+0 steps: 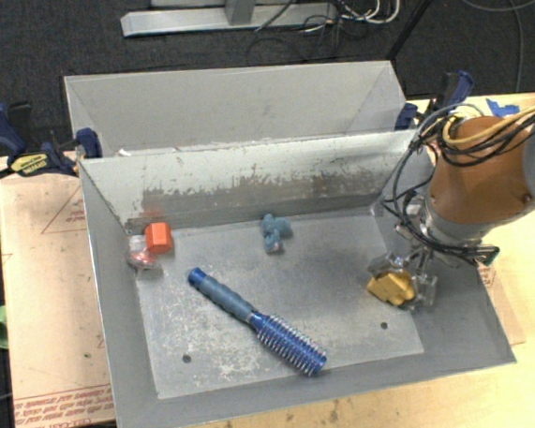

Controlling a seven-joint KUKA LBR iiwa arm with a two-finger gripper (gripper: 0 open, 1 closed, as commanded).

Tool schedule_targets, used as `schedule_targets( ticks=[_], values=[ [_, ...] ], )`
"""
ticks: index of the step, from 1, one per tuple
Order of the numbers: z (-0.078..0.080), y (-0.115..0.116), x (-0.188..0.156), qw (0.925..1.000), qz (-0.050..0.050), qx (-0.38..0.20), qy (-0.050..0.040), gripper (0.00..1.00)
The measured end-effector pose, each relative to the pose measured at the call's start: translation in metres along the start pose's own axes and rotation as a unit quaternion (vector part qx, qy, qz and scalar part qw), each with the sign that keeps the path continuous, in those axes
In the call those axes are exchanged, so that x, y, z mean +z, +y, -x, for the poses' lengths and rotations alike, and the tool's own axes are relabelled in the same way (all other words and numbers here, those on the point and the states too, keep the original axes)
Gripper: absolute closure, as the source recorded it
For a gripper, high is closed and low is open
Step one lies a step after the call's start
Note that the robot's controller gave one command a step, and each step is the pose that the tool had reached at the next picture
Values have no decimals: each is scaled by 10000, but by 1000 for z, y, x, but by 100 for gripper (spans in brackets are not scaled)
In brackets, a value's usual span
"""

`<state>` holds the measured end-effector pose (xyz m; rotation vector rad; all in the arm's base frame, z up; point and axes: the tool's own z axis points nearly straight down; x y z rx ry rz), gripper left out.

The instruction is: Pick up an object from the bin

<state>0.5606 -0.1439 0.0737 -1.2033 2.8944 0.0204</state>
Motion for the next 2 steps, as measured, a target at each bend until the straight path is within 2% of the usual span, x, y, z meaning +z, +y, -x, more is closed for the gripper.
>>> schedule_targets(
  ticks=[1,2],
  values=[
    [22,-17,1,9999,-35,117,14,100],
    [22,-15,-175,9999,-94,-116,20,100]
  ],
)
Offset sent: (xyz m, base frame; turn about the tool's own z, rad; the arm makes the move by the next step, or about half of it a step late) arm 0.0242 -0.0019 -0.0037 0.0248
